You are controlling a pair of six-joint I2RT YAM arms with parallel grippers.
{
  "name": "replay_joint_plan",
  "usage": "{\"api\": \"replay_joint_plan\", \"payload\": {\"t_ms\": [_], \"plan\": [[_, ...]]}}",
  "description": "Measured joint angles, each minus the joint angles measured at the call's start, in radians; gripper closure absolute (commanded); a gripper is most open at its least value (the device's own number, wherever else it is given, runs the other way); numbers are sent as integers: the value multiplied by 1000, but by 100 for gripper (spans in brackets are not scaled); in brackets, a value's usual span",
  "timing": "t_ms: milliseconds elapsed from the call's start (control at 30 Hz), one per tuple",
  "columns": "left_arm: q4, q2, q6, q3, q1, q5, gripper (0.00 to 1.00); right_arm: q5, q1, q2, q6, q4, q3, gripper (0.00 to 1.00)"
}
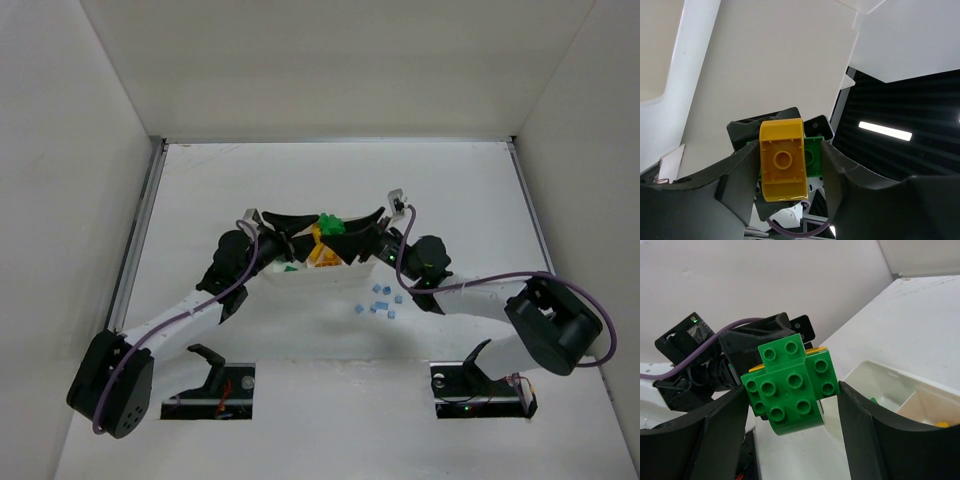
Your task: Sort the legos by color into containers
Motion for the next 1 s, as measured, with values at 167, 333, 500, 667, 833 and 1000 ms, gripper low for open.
{"api": "replay_joint_plan", "payload": {"t_ms": [167,333,500,667,833,1000], "plan": [[23,21,-10,-5,0,4,65,0,0,0,0,7,0,52],[41,27,-17,-13,0,7,77,-1,-1,0,-2,6,0,52],[43,27,-5,-13,1,11,88,-1,-8,-10,-2,6,-7,53],[47,17,43,-33,50,16,90,-1,-29,-77,3,4,-39,53],[24,13,98,-42,97,6,89,-1,-50,-147,0,-11,-52,54],[-3,92,197,13,91,5,86,22,-50,-182,-24,-59,-77,54]]}}
